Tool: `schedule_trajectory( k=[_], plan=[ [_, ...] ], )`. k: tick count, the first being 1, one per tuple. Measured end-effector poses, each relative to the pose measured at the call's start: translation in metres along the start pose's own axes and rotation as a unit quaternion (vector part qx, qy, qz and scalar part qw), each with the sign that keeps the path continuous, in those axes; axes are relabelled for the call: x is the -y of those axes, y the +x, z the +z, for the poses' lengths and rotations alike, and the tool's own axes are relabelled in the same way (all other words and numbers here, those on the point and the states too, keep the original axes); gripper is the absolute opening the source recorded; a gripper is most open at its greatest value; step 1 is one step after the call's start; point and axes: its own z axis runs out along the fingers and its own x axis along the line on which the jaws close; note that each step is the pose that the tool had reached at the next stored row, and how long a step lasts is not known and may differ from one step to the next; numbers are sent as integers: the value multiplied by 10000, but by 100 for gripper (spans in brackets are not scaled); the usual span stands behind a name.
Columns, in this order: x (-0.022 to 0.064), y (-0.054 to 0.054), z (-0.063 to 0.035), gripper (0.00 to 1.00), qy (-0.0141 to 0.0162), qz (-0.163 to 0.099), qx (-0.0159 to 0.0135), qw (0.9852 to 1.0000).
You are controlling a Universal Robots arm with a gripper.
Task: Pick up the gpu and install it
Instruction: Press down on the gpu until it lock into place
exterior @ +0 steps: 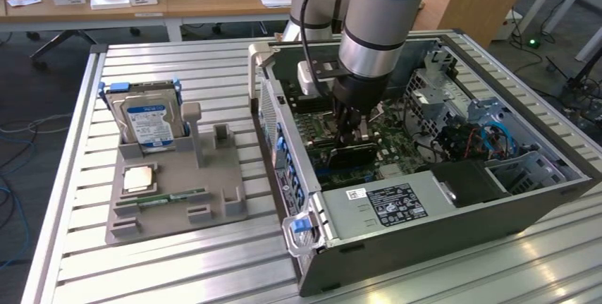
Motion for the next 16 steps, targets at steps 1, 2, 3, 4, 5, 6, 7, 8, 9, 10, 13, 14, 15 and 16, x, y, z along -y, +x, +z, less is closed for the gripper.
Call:
schedule_trajectory(
  k=[1,2,3,4,5,6,7,8,9,10,13,14,15,16],
  plan=[
    [0,0,1,11,0,0,1,10000],
    [0,0,2,11,0,0,1,10000],
    [-1,1,4,11,0,0,0,10000],
    [-2,1,6,11,0,0,-2,10000],
    [-3,1,6,11,-1,0,-1,10000],
    [-3,1,6,11,-1,0,-1,10000],
    [-3,1,7,11,0,0,0,10000],
    [-3,1,8,11,0,0,0,10000],
    [-3,1,8,11,0,0,1,10000],
    [-3,1,8,11,0,0,1,10000],
    [-3,1,8,11,0,0,1,10000],
    [-3,1,8,11,0,0,1,10000],
    [-3,1,8,11,0,0,1,10000],
    [-3,1,8,11,0,0,1,10000]
  ],
)
